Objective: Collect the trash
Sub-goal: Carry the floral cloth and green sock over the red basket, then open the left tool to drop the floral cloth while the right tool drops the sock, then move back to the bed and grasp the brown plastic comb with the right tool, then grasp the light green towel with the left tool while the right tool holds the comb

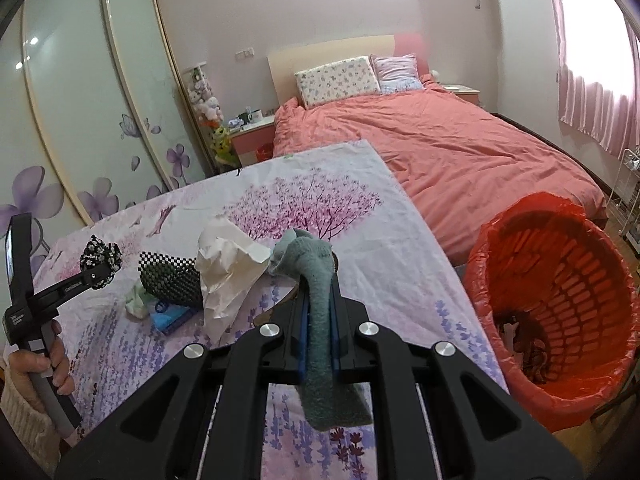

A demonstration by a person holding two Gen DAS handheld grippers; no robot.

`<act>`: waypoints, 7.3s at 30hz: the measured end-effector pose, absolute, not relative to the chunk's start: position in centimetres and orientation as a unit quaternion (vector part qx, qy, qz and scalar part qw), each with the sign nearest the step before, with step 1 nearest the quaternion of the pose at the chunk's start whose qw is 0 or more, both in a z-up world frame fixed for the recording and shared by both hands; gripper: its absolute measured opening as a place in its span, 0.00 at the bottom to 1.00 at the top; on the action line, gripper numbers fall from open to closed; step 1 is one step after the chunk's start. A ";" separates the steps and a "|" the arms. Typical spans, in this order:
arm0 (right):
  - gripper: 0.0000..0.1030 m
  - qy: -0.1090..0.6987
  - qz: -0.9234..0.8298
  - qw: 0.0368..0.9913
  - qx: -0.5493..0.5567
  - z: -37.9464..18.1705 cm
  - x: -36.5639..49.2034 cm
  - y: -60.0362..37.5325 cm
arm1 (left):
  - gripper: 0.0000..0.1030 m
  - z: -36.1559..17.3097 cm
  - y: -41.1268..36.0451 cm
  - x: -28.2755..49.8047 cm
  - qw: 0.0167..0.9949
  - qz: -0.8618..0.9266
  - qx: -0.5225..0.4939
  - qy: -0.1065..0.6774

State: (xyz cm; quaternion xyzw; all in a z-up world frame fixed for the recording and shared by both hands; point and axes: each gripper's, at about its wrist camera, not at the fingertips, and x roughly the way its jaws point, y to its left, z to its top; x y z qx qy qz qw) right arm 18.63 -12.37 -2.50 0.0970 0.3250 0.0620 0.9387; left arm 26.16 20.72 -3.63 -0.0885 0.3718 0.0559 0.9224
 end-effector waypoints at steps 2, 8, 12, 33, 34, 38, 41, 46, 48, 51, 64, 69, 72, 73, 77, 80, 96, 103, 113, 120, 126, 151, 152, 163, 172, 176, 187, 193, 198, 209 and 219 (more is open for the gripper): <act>0.08 0.318 0.060 0.941 0.099 -2.1 18.2 -12.7 | 0.17 -2.7 20.0 25.5 0.926 0.048 -0.088 0.365; 0.08 0.294 0.047 0.949 0.100 -0.8 17.0 -13.9 | 0.17 -0.2 17.2 23.9 0.933 0.016 -0.088 0.349; 0.08 0.282 0.037 0.953 0.103 -0.2 16.2 -15.0 | 0.17 1.2 14.7 22.9 0.936 -0.014 -0.082 0.341; 0.08 0.235 -0.042 0.960 0.148 0.6 13.9 -21.7 | 0.17 3.0 -0.6 20.5 0.920 -0.193 -0.061 0.334; 0.08 0.233 -0.044 0.960 0.150 0.6 13.8 -22.0 | 0.17 2.9 -1.2 20.5 0.919 -0.200 -0.061 0.335; 0.08 0.225 -0.057 0.959 0.163 0.5 13.6 -23.6 | 0.17 2.7 -3.8 20.4 0.912 -0.228 -0.059 0.335; 0.08 0.220 -0.065 0.958 0.172 0.3 13.7 -24.9 | 0.17 2.4 -5.7 20.6 0.908 -0.246 -0.055 0.335; 0.08 0.216 -0.073 0.955 0.188 -0.3 13.5 -27.0 | 0.17 1.5 -8.9 21.1 0.899 -0.273 -0.047 0.341; 0.08 0.217 -0.074 0.952 0.202 -0.7 13.7 -28.1 | 0.17 1.0 -10.3 21.2 0.894 -0.282 -0.042 0.345; 0.08 0.218 -0.078 0.948 0.220 -1.2 14.0 -29.7 | 0.18 0.1 -12.7 21.6 0.887 -0.298 -0.035 0.352; 0.09 0.210 -0.094 0.937 0.263 -2.8 15.7 -34.4 | 0.24 -3.6 -21.2 24.5 0.861 -0.342 -0.003 0.376; 0.35 0.217 -0.093 0.932 0.276 -3.7 15.9 -35.1 | 0.45 -5.2 -21.9 25.7 0.860 -0.323 0.005 0.394; 0.46 0.218 -0.098 0.931 0.275 -4.1 15.6 -35.0 | 0.49 -6.1 -21.4 26.3 0.861 -0.310 0.006 0.403; 0.46 0.219 -0.100 0.931 0.274 -4.1 15.6 -35.0 | 0.50 -6.3 -21.1 26.4 0.862 -0.305 0.006 0.404; 0.46 0.228 -0.111 0.931 0.263 -4.2 15.6 -34.7 | 0.53 -6.3 -19.5 26.5 0.870 -0.283 0.009 0.402; 0.46 0.232 -0.116 0.933 0.249 -3.8 15.6 -34.1 | 0.56 -6.0 -18.3 26.2 0.879 -0.268 0.013 0.395; 0.47 0.250 -0.075 0.947 0.186 -1.3 16.1 -27.5 | 0.60 -2.9 -7.3 24.4 0.915 -0.173 0.013 0.365; 0.47 0.275 -0.033 0.948 0.154 -1.1 16.9 -22.8 | 0.62 -2.2 0.3 23.9 0.927 -0.107 -0.010 0.359; 0.47 0.338 0.023 0.934 0.115 -3.5 19.6 -15.1 | 0.62 -3.1 11.7 23.0 0.933 0.008 -0.038 0.359; 0.46 0.390 0.055 0.914 0.101 -6.0 21.6 -9.4 | 0.64 -4.1 18.1 22.3 0.927 0.067 -0.055 0.364; 0.46 0.411 0.045 0.906 0.092 -7.5 22.8 -7.1 | 0.64 -5.1 20.7 22.0 0.921 0.082 -0.069 0.375; 0.33 0.421 -0.004 0.903 0.090 -8.5 24.1 -7.8 | 0.64 -7.4 20.1 25.9 0.908 0.059 -0.063 0.411; 0.33 0.421 -0.002 0.902 0.091 -8.5 24.2 -7.9 | 0.64 -7.5 19.9 26.1 0.907 0.056 -0.063 0.413; 0.33 0.420 0.003 0.904 0.083 -8.5 24.0 -7.8 | 0.24 -8.7 18.4 28.9 0.898 0.020 -0.064 0.434; 0.27 0.412 -0.011 0.908 0.076 -8.3 23.9 -8.9 | 0.11 -8.1 22.4 27.8 0.899 0.059 -0.096 0.422; 0.27 0.412 -0.017 0.908 0.078 -8.4 24.2 -9.5 | 0.22 -8.3 25.0 27.5 0.893 0.085 -0.117 0.426; 0.28 0.413 -0.004 0.905 0.097 -8.6 24.4 -10.2 | 0.38 -8.6 24.7 27.4 0.898 0.083 -0.111 0.418; 0.29 0.413 -0.001 0.905 0.104 -8.6 24.3 -10.3 | 0.38 -8.6 25.0 27.2 0.898 0.080 -0.120 0.416; 0.29 0.411 0.006 0.903 0.121 -8.7 24.2 -10.6 | 0.38 -8.6 25.0 27.2 0.898 0.080 -0.120 0.416; 0.30 0.412 0.007 0.903 0.122 -8.7 24.2 -10.6 | 0.38 -8.6 25.1 27.2 0.898 0.077 -0.126 0.414; 0.36 0.417 -0.004 0.905 0.087 -8.6 24.4 -9.7 | 0.44 -8.6 24.8 27.3 0.898 0.076 -0.116 0.416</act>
